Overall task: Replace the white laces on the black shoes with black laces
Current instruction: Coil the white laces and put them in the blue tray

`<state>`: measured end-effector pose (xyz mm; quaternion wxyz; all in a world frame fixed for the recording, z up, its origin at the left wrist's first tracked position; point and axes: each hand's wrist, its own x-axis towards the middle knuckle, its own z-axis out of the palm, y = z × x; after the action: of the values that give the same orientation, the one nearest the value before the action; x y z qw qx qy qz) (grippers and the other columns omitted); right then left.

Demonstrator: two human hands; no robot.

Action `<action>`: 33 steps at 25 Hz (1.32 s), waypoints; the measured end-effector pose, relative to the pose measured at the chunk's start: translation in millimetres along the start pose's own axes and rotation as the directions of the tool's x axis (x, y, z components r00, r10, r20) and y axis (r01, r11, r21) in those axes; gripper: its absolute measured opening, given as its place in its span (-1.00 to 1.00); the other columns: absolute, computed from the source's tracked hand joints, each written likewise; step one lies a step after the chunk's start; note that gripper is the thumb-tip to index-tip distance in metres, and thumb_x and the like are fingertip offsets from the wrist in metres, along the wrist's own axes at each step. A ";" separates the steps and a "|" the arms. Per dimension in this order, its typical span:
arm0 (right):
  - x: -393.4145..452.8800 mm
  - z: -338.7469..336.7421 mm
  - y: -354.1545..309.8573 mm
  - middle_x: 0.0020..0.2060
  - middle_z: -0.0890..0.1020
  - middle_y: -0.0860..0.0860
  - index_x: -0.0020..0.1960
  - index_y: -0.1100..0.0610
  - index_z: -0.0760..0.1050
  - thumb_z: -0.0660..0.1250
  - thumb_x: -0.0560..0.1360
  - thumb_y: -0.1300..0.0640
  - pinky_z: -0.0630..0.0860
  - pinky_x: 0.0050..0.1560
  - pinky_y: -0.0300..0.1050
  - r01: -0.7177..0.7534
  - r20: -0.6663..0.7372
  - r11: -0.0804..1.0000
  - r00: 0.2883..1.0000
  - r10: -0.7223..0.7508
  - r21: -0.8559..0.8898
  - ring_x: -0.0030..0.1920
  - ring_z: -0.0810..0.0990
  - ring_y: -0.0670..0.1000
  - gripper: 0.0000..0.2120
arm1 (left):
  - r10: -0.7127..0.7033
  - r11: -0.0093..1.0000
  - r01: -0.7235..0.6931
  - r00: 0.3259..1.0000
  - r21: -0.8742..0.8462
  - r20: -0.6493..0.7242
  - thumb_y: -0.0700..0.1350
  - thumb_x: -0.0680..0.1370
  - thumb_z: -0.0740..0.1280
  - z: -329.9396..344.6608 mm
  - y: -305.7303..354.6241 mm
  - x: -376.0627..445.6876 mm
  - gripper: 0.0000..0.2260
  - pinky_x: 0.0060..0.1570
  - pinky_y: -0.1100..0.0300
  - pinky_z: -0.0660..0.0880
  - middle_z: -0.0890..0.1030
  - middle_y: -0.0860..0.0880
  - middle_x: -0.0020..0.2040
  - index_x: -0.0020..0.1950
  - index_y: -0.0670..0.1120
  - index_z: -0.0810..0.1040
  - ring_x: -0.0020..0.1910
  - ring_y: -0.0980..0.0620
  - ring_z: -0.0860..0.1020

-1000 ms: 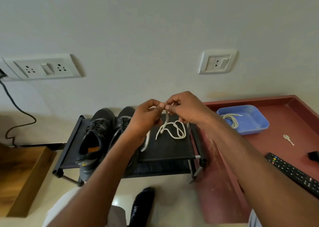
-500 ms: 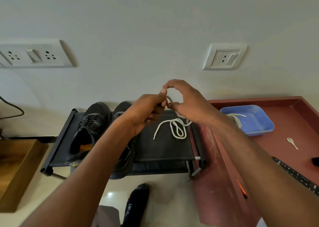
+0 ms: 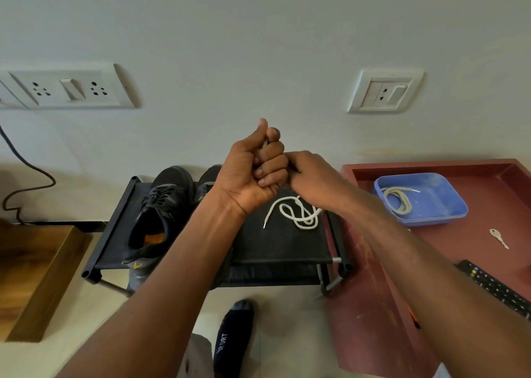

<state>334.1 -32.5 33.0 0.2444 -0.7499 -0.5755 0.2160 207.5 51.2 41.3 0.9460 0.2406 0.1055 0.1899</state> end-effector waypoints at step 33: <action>-17.9 -30.8 3.4 -0.40 0.31 -0.04 0.08 0.17 0.65 0.25 0.71 -0.06 0.14 -0.45 -0.22 -0.263 0.536 0.855 0.844 -0.021 0.448 -0.48 0.18 -0.12 -0.67 | 0.345 0.858 -0.170 0.890 0.485 -0.298 -0.03 0.77 0.14 -10.5 8.0 4.7 -0.62 -0.18 0.18 0.66 0.71 -0.14 -0.18 0.05 -0.27 0.61 -0.20 -0.04 0.73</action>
<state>350.9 -54.3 55.9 0.2517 -0.6080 -0.4926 0.5695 206.3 64.0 35.6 0.7926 0.4225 0.2907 0.3298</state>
